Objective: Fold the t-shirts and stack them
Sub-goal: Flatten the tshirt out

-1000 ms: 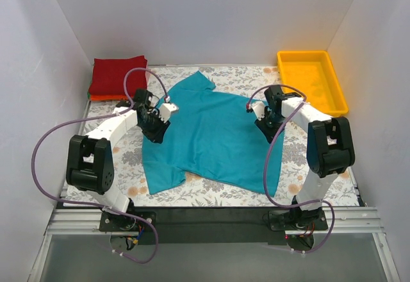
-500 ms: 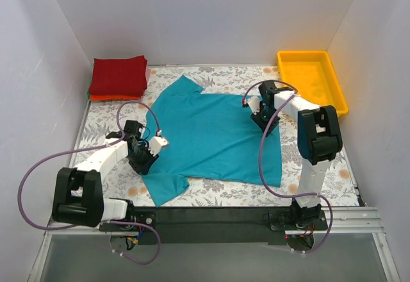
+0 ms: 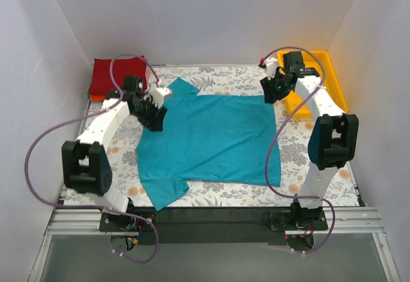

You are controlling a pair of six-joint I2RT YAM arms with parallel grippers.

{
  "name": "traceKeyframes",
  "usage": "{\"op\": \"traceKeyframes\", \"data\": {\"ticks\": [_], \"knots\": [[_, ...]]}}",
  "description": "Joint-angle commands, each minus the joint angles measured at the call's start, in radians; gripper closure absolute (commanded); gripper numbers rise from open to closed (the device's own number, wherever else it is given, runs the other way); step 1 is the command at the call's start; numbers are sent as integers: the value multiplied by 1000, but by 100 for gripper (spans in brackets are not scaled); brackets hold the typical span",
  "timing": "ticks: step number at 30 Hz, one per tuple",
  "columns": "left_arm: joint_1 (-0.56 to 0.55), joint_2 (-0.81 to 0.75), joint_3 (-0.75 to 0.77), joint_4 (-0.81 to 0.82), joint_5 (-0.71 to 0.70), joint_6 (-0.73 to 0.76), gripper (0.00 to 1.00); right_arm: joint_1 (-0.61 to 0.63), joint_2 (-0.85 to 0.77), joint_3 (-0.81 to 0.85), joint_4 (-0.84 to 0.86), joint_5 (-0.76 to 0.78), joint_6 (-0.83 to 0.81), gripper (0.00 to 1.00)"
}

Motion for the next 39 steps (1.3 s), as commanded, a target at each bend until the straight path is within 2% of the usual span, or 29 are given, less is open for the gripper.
{"op": "traceKeyframes", "data": {"ticks": [1,4,6,7,10,13,20,25,30,39], "knots": [[17,197,251,177,102,-205,56,-45,41,101,85,-14,109,51],[26,375,449,324,82,-331,54,-47,84,119,188,36,173,51],[31,458,597,354,64,-369,54,-47,135,154,211,68,196,51],[32,548,644,378,46,-411,54,-45,153,164,232,102,205,52],[43,656,802,432,21,-483,54,-48,212,184,272,141,231,53],[46,762,891,493,-17,-512,53,-52,255,179,346,171,239,55],[46,960,1057,590,-60,-567,49,-56,324,190,384,178,261,56],[40,1074,1112,657,-65,-583,47,-64,324,191,397,178,281,55],[28,1127,1144,694,-67,-574,46,-68,336,196,398,167,284,52],[-7,1195,1178,723,-30,-468,46,-90,367,193,404,110,311,52]]}}
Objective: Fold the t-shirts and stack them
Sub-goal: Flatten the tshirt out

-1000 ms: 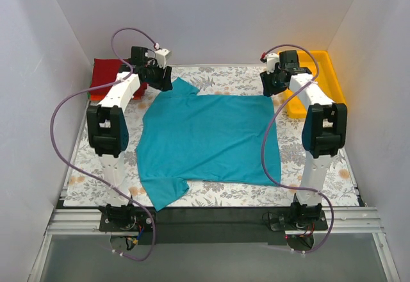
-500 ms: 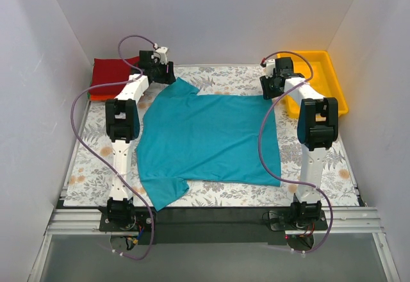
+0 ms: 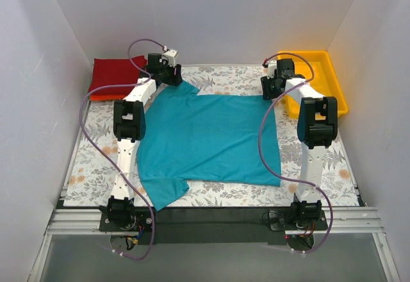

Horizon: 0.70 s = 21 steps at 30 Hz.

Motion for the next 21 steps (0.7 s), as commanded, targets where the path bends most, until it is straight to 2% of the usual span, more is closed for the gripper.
{"op": "traceKeyframes", "data": {"ticks": [1,7,16,21], "knots": [[-14,31,66,37,23,43,47,-20,11,38,33,-44,35,52],[-14,47,51,59,39,48,57,-28,36,55,32,-70,40,52],[-20,68,31,82,51,38,60,-28,62,72,56,-57,65,52],[-20,77,32,94,65,26,64,-30,88,92,56,-57,63,58]]}}
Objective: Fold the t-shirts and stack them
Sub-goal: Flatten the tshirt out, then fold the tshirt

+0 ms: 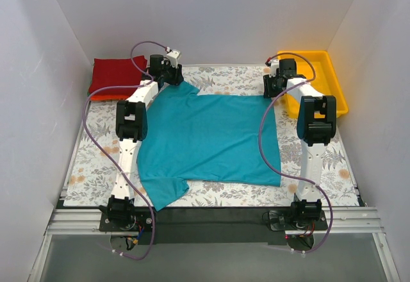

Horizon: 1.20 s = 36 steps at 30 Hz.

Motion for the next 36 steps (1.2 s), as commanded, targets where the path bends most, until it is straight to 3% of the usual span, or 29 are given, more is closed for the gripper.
{"op": "traceKeyframes", "data": {"ticks": [1,4,5,8,10,18,25,36], "knots": [[-3,18,-7,-6,21,-8,66,-1,19,36,26,-12,12,59],[-3,27,13,0,32,-18,74,-1,12,28,25,-32,3,72],[-4,29,18,-2,33,-16,79,-1,10,27,25,-37,2,81],[-4,23,22,0,47,-16,95,-1,-2,24,22,-58,-9,98],[-4,-5,18,4,48,-13,100,-1,-16,24,22,-69,-12,99],[16,-193,-116,78,79,-35,100,0,-90,7,20,-115,-18,99],[22,-433,-428,185,139,-35,100,-1,-165,-39,19,-153,-43,99],[39,-697,-691,161,197,60,100,-6,-280,-169,20,-195,-83,99]]}}
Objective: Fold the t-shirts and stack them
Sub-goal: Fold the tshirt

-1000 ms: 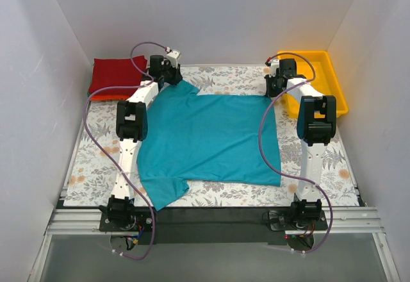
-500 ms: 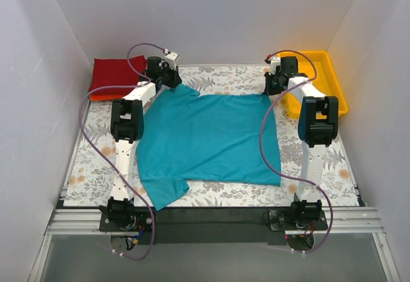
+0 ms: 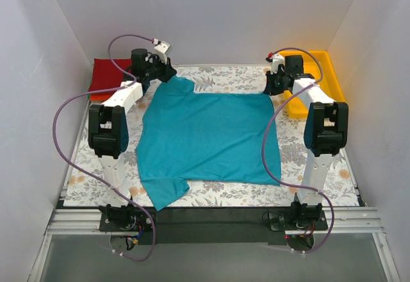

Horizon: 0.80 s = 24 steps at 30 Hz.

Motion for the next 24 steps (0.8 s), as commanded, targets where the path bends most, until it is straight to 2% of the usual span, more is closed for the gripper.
{"op": "traceKeyframes", "data": {"ticks": [1,10,24], "knots": [[10,-143,-84,-23,35,71,100,-6,-75,-32,8,-37,-26,99],[45,-341,-306,-94,37,178,100,-23,-174,-132,10,-77,-63,99],[70,-582,-562,-204,58,272,100,-33,-276,-294,8,-88,-129,99]]}}
